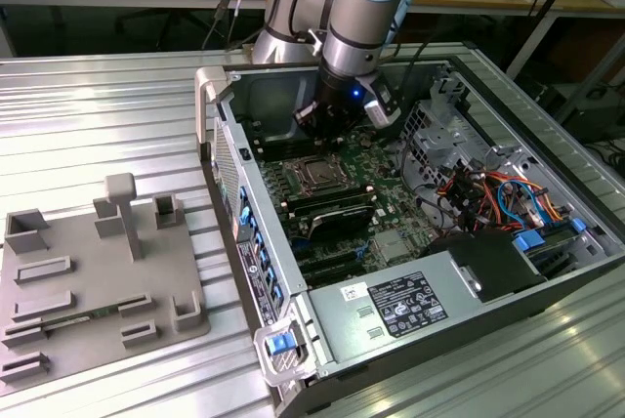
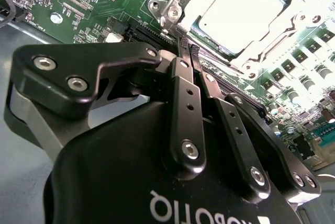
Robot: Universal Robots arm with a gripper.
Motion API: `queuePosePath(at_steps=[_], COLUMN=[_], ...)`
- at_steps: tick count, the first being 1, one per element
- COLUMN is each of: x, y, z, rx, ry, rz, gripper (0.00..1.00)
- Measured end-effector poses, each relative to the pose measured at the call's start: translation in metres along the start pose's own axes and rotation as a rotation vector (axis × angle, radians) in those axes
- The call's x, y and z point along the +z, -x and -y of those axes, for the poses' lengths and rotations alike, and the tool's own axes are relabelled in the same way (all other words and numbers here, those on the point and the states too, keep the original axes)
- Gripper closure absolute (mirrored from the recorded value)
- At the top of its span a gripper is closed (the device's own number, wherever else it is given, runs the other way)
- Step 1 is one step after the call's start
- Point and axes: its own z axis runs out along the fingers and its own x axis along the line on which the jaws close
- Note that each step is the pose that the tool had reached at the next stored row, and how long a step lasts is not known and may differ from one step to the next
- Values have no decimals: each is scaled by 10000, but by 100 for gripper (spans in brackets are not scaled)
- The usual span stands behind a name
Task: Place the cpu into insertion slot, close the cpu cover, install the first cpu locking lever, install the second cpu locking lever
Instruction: 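Install the first cpu locking lever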
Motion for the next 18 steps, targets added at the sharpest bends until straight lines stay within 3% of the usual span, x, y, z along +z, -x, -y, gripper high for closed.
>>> queuePosePath(at_steps=[18], x=[9], y=[0], z=[5], rx=[1], ry=[2], rz=[2], gripper=[85])
